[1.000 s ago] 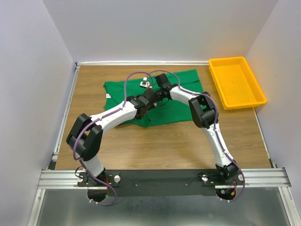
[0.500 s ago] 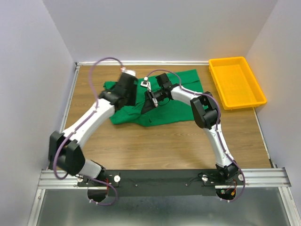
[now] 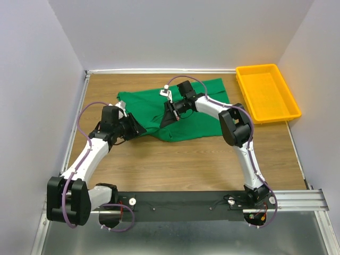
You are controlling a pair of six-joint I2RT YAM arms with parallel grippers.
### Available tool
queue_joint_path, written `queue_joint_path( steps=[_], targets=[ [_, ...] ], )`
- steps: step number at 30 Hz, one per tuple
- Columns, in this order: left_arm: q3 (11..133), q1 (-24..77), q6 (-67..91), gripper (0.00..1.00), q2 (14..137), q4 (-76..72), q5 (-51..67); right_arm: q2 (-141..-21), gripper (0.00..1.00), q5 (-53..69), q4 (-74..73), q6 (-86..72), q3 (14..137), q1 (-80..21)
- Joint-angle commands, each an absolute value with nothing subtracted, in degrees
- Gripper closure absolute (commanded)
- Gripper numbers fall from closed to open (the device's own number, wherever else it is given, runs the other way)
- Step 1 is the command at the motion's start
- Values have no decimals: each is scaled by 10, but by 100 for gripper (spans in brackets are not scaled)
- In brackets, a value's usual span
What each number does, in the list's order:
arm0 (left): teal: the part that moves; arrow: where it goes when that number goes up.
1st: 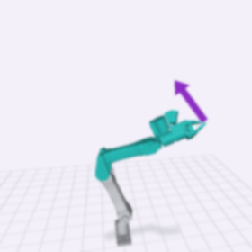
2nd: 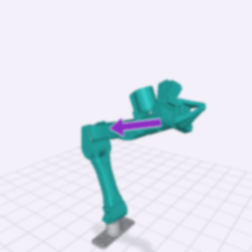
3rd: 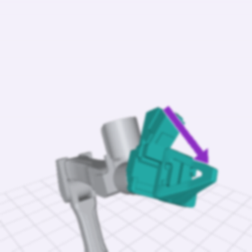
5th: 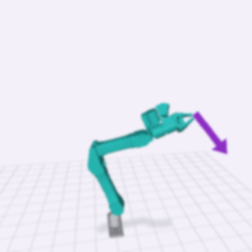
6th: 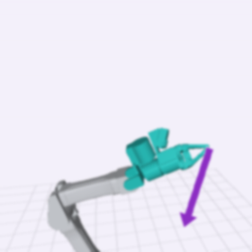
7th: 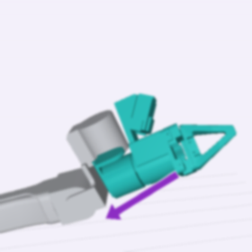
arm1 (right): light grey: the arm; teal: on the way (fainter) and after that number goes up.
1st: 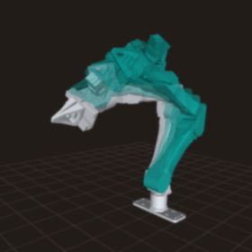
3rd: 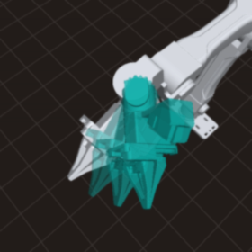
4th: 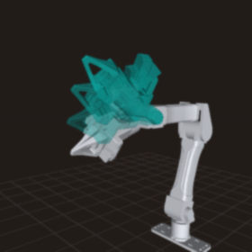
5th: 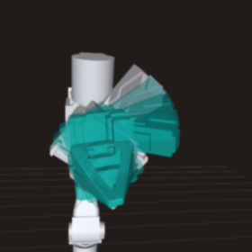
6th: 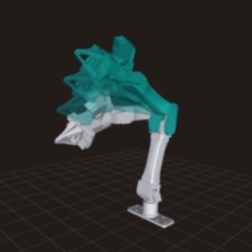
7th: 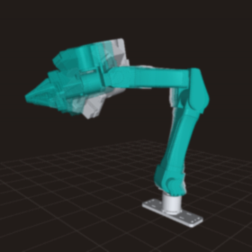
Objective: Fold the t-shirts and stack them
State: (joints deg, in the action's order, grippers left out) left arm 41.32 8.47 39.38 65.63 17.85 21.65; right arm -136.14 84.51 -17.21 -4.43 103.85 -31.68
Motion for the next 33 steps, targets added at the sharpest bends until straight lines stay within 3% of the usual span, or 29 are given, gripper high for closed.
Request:
queue_joint_path(
  steps=[1, 33],
  targets=[
    [401, 82, 439, 53, 660, 91, 310, -1340, 99, 873, -178, -28, 1031, -323],
    [388, 29, 381, 48, 765, 11, 386, -1334, 99, 882, -178, -29, 1029, -334]
  ],
)
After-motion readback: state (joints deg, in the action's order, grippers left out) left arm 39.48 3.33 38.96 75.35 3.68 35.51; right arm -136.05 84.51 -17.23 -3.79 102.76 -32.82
